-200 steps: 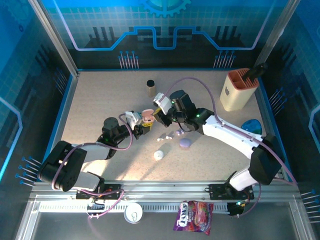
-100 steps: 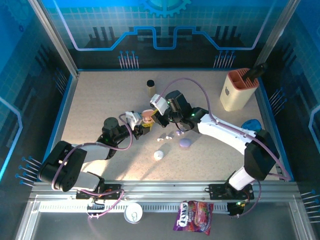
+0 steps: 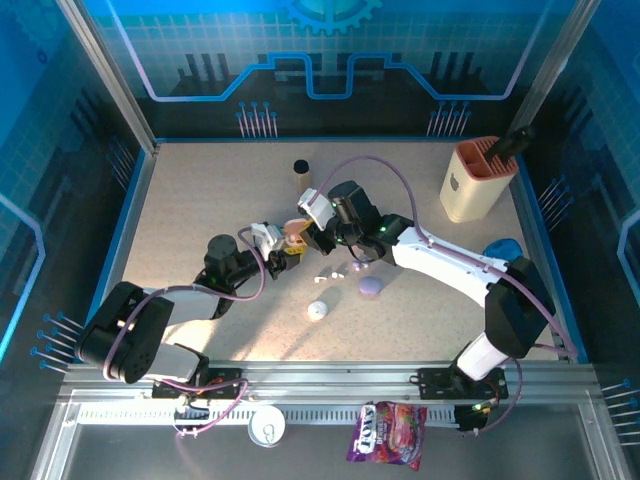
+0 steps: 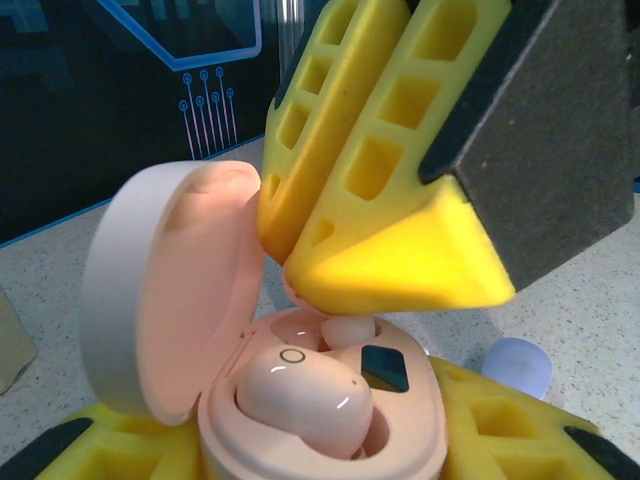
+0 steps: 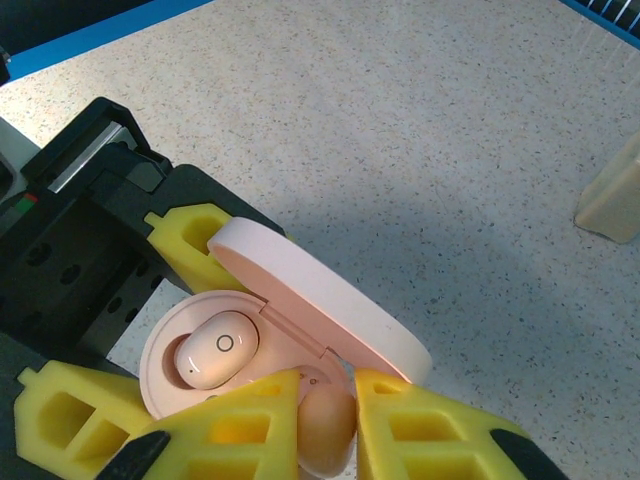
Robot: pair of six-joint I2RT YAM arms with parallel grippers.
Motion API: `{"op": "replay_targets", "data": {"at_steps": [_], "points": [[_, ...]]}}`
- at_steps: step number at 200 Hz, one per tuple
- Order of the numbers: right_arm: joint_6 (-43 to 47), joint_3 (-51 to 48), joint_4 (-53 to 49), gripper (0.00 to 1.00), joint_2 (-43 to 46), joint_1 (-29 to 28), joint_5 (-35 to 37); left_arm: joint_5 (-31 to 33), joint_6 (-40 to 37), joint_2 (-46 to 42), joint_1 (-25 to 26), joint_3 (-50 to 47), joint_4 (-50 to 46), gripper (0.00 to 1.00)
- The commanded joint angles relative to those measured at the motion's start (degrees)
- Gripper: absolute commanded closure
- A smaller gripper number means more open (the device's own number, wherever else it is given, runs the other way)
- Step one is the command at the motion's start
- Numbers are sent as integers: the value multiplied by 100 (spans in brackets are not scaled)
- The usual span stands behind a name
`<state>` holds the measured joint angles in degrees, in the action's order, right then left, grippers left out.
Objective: Insert the wireless bluetooth earbuds into the charging case
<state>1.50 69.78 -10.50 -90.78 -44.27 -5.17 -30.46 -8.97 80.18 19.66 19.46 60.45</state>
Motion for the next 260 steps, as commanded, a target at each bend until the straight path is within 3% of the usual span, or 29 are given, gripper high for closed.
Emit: {"op": "replay_targets", "data": {"at_steps": [1, 57, 107, 181, 260], "points": [[-61, 128, 22, 74, 13, -84, -98, -127, 45, -55, 20, 159, 196, 68], [-307, 133, 154, 67, 317, -31, -241, -140, 54, -37, 19, 141, 248, 68], [-1120, -49, 659, 59, 674, 243, -662, -193, -107, -3, 20, 33, 387, 68], [-1222, 1226, -577, 61, -376, 297, -655, -475, -532, -29, 27, -150, 724, 68], [-1157, 861, -675, 57, 16, 337, -649, -20, 465, 34, 20, 84, 729, 68]]}}
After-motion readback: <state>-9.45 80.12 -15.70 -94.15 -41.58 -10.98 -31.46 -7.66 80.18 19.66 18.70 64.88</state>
